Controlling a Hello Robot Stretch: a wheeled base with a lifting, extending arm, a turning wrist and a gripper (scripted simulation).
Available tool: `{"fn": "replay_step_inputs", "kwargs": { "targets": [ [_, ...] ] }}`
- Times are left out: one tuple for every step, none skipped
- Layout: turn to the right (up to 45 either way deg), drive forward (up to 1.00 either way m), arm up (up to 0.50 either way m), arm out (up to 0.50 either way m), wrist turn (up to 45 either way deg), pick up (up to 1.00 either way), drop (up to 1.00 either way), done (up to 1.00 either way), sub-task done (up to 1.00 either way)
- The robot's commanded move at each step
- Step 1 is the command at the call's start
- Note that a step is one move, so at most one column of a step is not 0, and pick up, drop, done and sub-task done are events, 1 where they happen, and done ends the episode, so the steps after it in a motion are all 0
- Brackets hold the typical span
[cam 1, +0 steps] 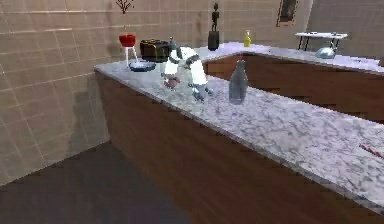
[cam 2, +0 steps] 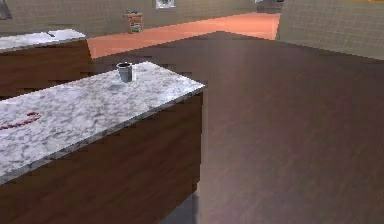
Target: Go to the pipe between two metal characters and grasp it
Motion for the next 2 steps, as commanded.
{"fn": "replay_step_inputs", "kwargs": {
  "targets": [
    [0.0, 0.55, 0.00, 0.00, 0.0, 0.00, 0.00, 0.00, 0.00],
    [-45.0, 0.00, 0.00, 0.00, 0.0, 0.00, 0.00, 0.00, 0.00]
  ]
}}
